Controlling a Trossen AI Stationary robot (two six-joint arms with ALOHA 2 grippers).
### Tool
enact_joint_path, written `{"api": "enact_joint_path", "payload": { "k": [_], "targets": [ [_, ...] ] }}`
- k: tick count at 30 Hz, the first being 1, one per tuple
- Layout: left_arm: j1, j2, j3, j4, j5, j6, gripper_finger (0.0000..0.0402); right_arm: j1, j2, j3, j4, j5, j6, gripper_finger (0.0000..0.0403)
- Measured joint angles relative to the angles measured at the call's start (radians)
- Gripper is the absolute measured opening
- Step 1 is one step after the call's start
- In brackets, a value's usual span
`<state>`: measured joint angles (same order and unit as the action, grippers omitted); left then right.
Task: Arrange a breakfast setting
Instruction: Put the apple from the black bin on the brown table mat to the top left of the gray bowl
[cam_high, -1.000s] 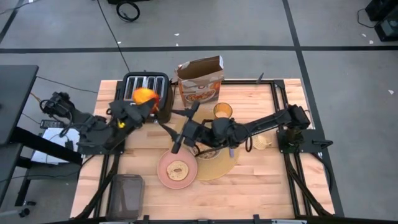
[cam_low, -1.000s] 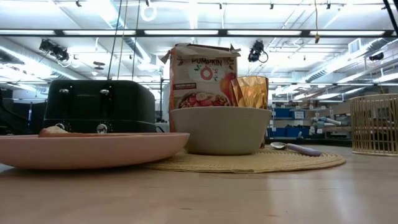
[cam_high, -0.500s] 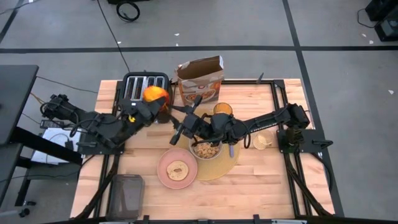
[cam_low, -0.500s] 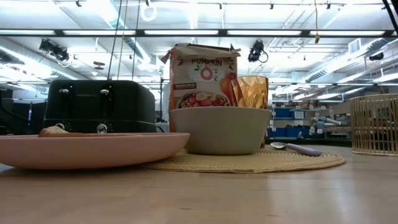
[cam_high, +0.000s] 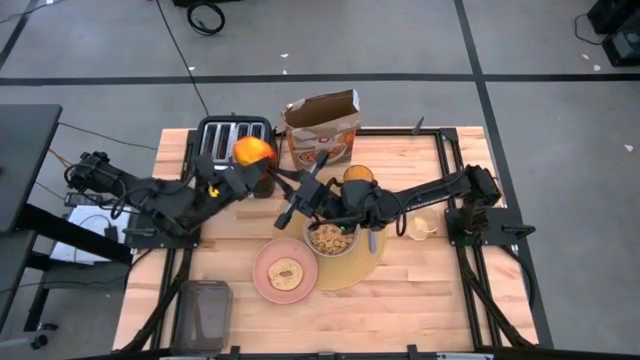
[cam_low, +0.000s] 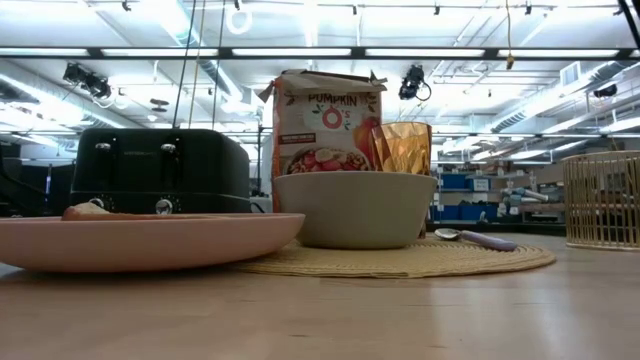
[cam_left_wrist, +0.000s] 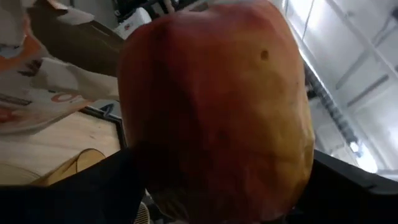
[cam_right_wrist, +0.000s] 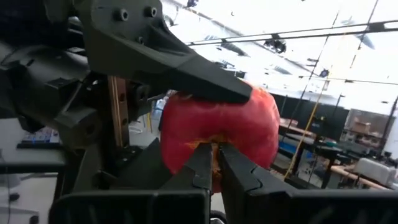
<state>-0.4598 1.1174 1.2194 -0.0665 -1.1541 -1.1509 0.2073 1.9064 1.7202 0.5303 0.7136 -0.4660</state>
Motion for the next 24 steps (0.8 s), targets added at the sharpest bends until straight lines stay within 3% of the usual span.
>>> {"api": "enact_joint_path", "payload": {
  "k": [9, 17, 24],
  "targets": [
    [-0.001, -0.028, 0.000, -0.002, 0.077, 0.114, 0.0355, 0.007, -0.079, 0.000, -0.166, 0.009, 0.085, 0.0016],
    [-0.001, -0.048, 0.000, -0.026, 0.156, 0.177, 0.0357, 0.021, -0.152, -0.001, -0.339, -0.050, 0.185, 0.0016],
    [-0.002, -0.064, 0.002, -0.036, 0.146, 0.179, 0.0357, 0.040, -0.207, 0.000, -0.410, -0.034, 0.188, 0.0016]
  ]
}}
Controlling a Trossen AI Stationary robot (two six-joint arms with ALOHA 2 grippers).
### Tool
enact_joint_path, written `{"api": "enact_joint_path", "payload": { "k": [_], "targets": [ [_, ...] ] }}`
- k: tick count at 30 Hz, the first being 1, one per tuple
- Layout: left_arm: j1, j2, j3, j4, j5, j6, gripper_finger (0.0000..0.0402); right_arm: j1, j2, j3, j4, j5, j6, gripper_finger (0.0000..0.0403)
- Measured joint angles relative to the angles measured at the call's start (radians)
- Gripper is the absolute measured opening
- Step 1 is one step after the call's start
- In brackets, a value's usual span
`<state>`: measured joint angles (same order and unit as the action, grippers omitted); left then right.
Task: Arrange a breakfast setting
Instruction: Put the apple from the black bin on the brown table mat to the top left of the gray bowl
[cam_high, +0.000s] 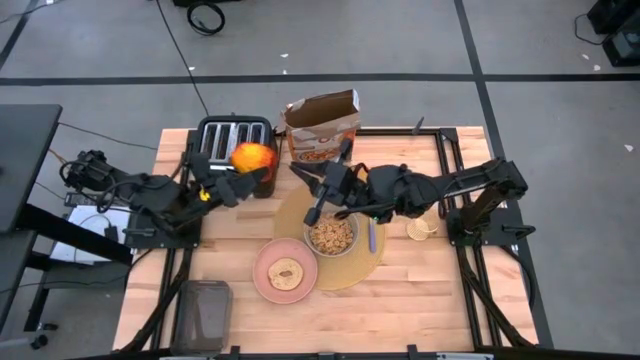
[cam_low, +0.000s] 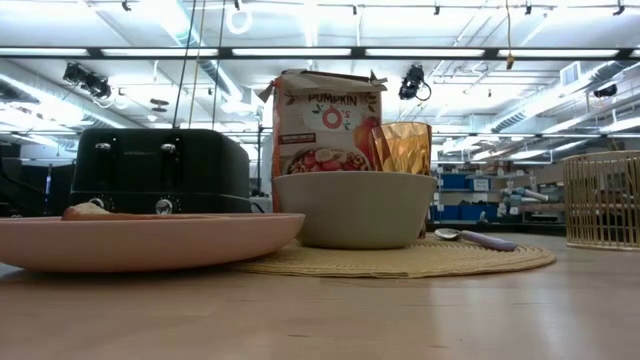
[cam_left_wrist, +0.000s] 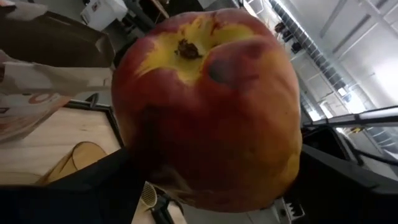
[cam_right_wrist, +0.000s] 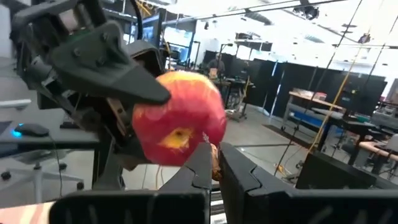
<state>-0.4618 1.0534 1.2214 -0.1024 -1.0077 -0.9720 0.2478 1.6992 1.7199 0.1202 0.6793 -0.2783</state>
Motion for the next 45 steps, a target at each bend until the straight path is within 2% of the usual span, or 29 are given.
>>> {"api": "enact_joint_path", "payload": {
  "k": [15, 21, 28, 37, 45],
  "targets": [
    [0.001, -0.009, -0.001, 0.031, 0.010, 0.006, 0.0357, 0.008, -0.003, -0.002, -0.022, -0.067, 0.044, 0.0016],
    [-0.008, -0.053, -0.001, 0.033, 0.069, 0.092, 0.0357, 0.019, -0.008, -0.002, -0.017, -0.217, 0.115, 0.0016],
    [-0.039, -0.104, -0.001, 0.032, 0.072, 0.126, 0.0357, 0.034, -0.040, -0.001, -0.017, -0.337, 0.153, 0.0016],
    [-0.043, -0.147, -0.002, 0.026, 0.072, 0.184, 0.0357, 0.045, -0.042, -0.001, -0.061, -0.545, 0.209, 0.0016],
    [-0.040, -0.181, -0.001, -0.011, 0.073, 0.272, 0.0357, 0.072, 0.056, 0.000, -0.123, -0.683, 0.327, 0.0016]
  ]
}}
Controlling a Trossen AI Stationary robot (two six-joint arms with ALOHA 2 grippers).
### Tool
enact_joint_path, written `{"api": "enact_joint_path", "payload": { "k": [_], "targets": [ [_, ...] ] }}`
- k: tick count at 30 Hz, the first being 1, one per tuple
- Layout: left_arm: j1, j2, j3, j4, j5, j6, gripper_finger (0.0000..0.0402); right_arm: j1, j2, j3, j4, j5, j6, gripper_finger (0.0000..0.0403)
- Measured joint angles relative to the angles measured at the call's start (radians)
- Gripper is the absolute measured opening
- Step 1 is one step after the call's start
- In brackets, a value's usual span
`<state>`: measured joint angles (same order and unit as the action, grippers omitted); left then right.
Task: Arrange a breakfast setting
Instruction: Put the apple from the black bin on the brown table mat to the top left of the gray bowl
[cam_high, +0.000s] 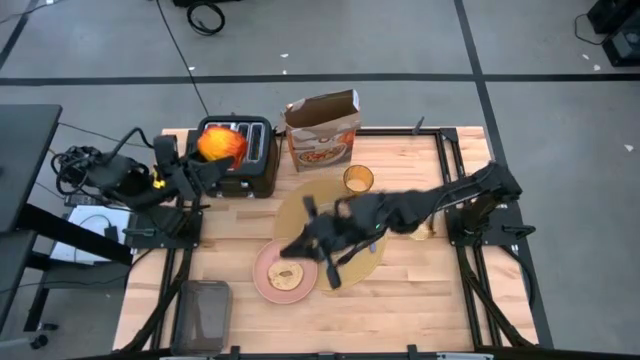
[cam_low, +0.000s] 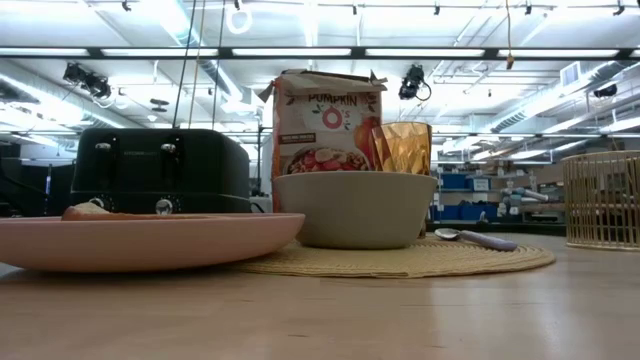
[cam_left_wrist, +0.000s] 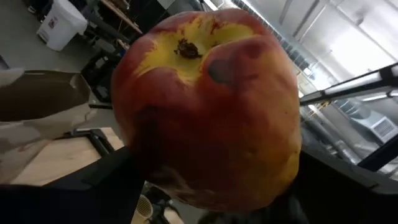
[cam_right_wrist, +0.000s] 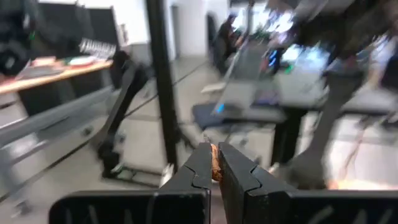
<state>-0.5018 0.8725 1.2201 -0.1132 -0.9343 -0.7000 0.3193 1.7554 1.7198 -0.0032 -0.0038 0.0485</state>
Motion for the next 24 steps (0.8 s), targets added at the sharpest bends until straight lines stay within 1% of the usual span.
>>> {"api": "enact_joint_path", "payload": {
  "k": [3, 6, 9, 12, 14, 16, 17, 18, 20, 22, 24],
  "targets": [
    [0.000, -0.005, 0.000, -0.044, 0.006, -0.022, 0.0357, 0.024, 0.045, -0.001, -0.055, -0.017, 0.050, 0.0016],
    [-0.001, -0.005, 0.000, -0.097, 0.011, -0.051, 0.0357, 0.043, 0.058, -0.001, -0.187, -0.009, 0.107, 0.0016],
    [-0.007, -0.005, 0.000, -0.149, 0.026, -0.084, 0.0357, 0.066, 0.058, -0.001, -0.385, 0.021, 0.175, 0.0016],
    [-0.007, -0.005, 0.000, -0.176, 0.034, -0.101, 0.0357, 0.103, 0.058, -0.001, -0.630, 0.033, 0.307, 0.0016],
    [-0.007, -0.004, 0.000, -0.175, 0.040, -0.100, 0.0357, 0.143, 0.058, -0.009, -0.814, 0.029, 0.368, 0.0016],
    [-0.007, -0.005, 0.000, -0.174, 0.040, -0.099, 0.0357, 0.189, 0.058, -0.066, -0.969, 0.026, 0.406, 0.0016],
    [-0.007, -0.005, 0.000, -0.174, 0.040, -0.094, 0.0357, 0.212, 0.053, -0.115, -1.015, 0.002, 0.436, 0.0016],
    [-0.007, -0.005, 0.000, -0.174, 0.040, -0.092, 0.0357, 0.234, 0.047, -0.167, -1.021, -0.042, 0.472, 0.0016],
    [-0.007, -0.004, 0.000, -0.173, 0.040, -0.092, 0.0357, 0.278, 0.023, -0.270, -0.942, -0.113, 0.560, 0.0016],
    [-0.007, 0.000, 0.000, -0.176, 0.040, -0.113, 0.0357, 0.322, 0.013, -0.355, -0.852, -0.130, 0.650, 0.0016],
    [-0.005, 0.007, 0.000, -0.191, 0.041, -0.188, 0.0357, 0.353, 0.021, -0.417, -0.792, -0.118, 0.717, 0.0016]
  ]
}}
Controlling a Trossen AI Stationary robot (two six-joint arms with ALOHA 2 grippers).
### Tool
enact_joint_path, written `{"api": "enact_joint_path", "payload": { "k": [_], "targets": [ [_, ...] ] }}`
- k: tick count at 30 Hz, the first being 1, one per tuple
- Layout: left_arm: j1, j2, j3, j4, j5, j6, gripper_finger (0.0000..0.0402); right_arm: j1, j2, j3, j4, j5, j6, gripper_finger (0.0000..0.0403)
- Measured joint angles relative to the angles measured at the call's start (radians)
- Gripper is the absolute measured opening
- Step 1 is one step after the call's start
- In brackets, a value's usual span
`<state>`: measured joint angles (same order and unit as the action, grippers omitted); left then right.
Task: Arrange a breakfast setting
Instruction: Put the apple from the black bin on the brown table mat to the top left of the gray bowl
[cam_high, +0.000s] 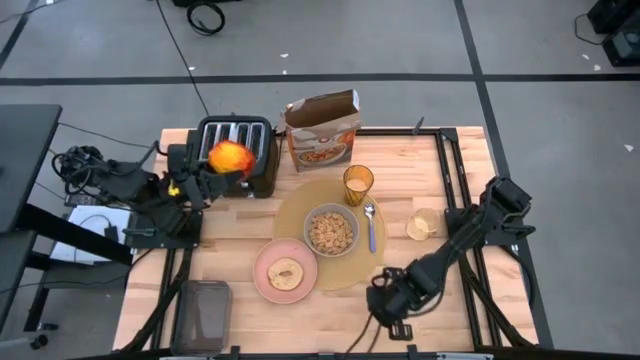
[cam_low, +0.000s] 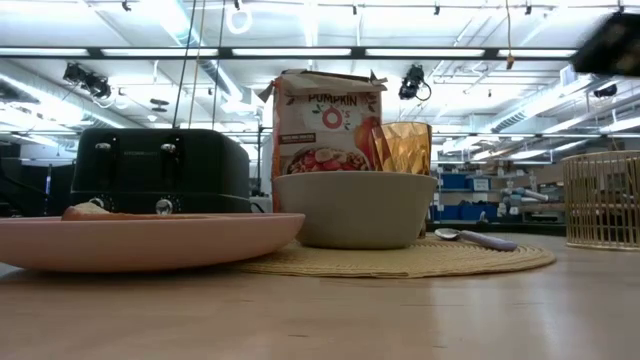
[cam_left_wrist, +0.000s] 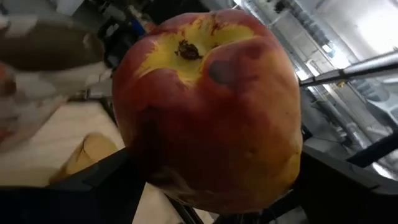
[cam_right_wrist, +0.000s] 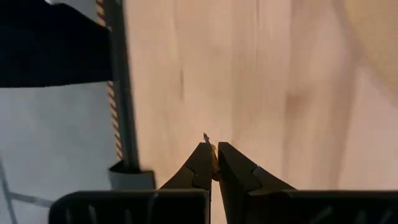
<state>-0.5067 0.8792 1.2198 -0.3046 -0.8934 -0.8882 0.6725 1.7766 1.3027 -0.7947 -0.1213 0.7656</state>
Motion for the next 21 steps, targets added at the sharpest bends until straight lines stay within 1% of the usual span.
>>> {"api": "enact_joint_path", "payload": {
  "k": [2, 4, 6, 9, 11, 13, 15, 18, 21],
  "targets": [
    [0.005, 0.019, 0.000, -0.020, 0.000, -0.067, 0.0357, 0.020, -0.001, -0.036, 0.026, 0.047, 0.039, 0.0016],
    [0.013, 0.040, 0.000, -0.043, 0.017, -0.133, 0.0357, 0.030, -0.004, -0.054, 0.018, 0.108, 0.043, 0.0016],
    [0.018, 0.067, -0.001, -0.039, 0.063, -0.181, 0.0357, 0.037, 0.002, -0.069, -0.008, 0.161, 0.014, 0.0016],
    [0.027, 0.104, -0.001, -0.018, 0.154, -0.213, 0.0357, 0.043, 0.004, -0.099, -0.009, 0.206, -0.062, 0.0016],
    [0.027, 0.129, 0.000, 0.000, 0.210, -0.215, 0.0357, 0.043, 0.004, -0.123, -0.019, 0.224, -0.101, 0.0016],
    [0.026, 0.146, -0.001, 0.011, 0.244, -0.203, 0.0357, 0.042, 0.004, -0.142, -0.015, 0.232, -0.146, 0.0016],
    [0.026, 0.146, -0.001, 0.011, 0.249, -0.194, 0.0357, 0.041, 0.004, -0.158, 0.010, 0.232, -0.196, 0.0016],
    [0.027, 0.139, 0.000, 0.014, 0.245, -0.168, 0.0357, 0.041, 0.004, -0.175, 0.070, 0.228, -0.255, 0.0028],
    [0.027, 0.126, 0.000, 0.022, 0.244, -0.148, 0.0357, 0.041, 0.004, -0.193, 0.133, 0.214, -0.283, 0.0032]
  ]
}}
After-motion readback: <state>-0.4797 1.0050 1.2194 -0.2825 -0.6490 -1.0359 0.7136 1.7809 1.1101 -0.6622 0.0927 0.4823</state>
